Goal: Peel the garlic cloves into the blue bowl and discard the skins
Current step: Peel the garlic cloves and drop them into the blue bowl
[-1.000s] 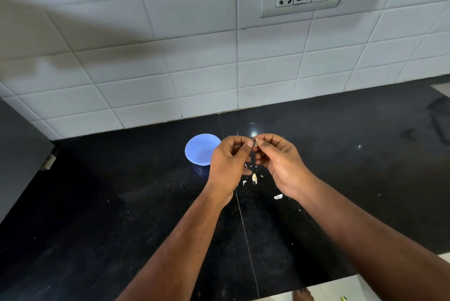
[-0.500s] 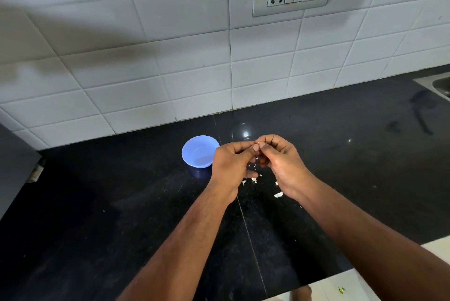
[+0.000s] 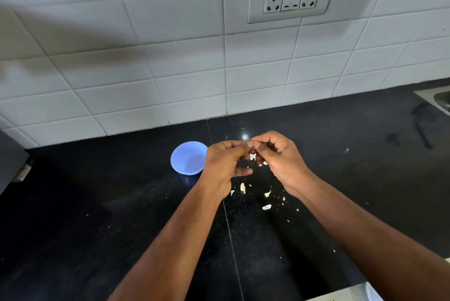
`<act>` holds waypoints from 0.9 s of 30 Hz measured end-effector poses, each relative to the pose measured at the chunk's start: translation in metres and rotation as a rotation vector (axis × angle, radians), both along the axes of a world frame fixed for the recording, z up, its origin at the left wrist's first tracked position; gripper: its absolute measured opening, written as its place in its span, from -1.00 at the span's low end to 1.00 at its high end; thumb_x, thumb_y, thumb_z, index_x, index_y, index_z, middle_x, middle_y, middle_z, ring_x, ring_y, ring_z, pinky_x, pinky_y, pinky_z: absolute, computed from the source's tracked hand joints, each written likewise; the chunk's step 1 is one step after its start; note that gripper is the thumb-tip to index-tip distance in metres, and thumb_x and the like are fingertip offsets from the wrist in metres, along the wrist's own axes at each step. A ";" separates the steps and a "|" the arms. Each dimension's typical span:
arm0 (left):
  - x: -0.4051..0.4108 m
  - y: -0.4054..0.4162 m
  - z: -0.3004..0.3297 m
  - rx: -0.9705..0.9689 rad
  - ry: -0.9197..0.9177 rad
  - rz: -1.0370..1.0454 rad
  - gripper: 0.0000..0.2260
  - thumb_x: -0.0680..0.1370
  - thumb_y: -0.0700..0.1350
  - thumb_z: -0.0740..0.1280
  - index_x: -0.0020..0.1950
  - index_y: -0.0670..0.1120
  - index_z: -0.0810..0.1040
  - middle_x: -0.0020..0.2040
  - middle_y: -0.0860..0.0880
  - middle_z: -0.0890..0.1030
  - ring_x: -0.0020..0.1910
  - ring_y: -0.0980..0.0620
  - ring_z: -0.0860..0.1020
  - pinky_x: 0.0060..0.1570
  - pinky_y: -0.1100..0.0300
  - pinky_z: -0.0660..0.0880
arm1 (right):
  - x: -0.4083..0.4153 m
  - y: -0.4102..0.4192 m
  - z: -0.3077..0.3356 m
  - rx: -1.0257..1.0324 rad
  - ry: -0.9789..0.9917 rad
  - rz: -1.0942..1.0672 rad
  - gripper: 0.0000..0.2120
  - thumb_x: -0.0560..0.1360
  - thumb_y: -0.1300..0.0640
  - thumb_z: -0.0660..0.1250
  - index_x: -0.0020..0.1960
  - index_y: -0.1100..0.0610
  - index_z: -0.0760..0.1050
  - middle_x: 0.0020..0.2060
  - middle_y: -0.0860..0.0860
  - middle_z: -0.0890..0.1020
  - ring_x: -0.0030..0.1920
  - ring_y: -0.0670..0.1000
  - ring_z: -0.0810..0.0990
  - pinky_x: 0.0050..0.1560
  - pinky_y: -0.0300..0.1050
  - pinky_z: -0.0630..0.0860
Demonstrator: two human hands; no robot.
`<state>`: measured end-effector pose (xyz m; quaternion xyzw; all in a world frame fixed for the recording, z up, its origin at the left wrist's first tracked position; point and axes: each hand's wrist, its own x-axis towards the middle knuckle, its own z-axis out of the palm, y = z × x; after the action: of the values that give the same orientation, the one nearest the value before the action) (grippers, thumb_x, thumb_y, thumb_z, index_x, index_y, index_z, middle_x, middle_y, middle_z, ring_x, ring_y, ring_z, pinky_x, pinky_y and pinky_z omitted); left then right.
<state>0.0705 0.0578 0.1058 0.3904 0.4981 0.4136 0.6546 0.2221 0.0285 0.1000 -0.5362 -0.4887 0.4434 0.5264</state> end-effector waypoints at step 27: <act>0.039 0.006 -0.007 0.239 0.251 0.212 -0.92 0.66 -0.10 0.36 0.02 -0.06 0.63 -0.09 -0.05 0.74 -0.05 -0.07 0.73 -0.13 0.04 0.67 | 0.034 0.026 0.004 -0.220 0.410 0.154 -0.85 0.59 0.24 0.42 0.15 0.19 0.64 0.04 0.17 0.75 0.04 0.11 0.72 0.06 -0.03 0.66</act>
<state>0.1091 0.0639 0.0992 0.4590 0.5614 0.4845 0.4892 0.2556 0.0549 0.1036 -0.4504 -0.3599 0.6321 0.5178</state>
